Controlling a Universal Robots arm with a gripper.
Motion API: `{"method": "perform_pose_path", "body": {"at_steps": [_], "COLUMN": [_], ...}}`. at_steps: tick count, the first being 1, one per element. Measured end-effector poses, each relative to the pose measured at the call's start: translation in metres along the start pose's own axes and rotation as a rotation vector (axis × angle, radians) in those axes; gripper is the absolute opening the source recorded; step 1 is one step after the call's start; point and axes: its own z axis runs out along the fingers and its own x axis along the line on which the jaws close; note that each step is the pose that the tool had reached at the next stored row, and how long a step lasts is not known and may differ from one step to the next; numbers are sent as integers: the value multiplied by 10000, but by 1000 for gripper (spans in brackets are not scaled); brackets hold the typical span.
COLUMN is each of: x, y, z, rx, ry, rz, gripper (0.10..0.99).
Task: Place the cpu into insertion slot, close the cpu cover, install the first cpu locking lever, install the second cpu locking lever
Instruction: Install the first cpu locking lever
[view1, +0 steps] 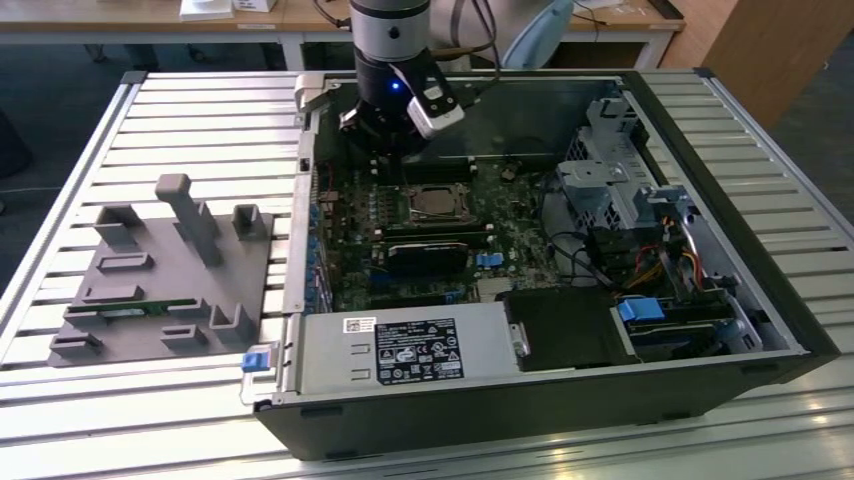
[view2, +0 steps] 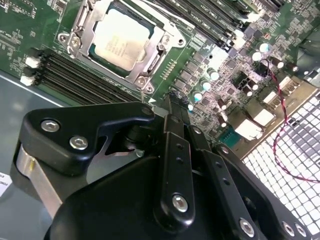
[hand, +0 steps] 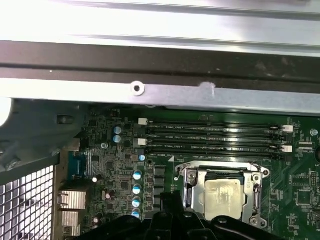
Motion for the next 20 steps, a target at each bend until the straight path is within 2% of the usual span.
{"method": "perform_pose_path", "body": {"at_steps": [7, 20], "x": [47, 65], "y": [9, 137], "z": [-1, -28], "rx": [1, 1], "ry": [-12, -28], "rz": [0, 0], "gripper": [110, 110]}}
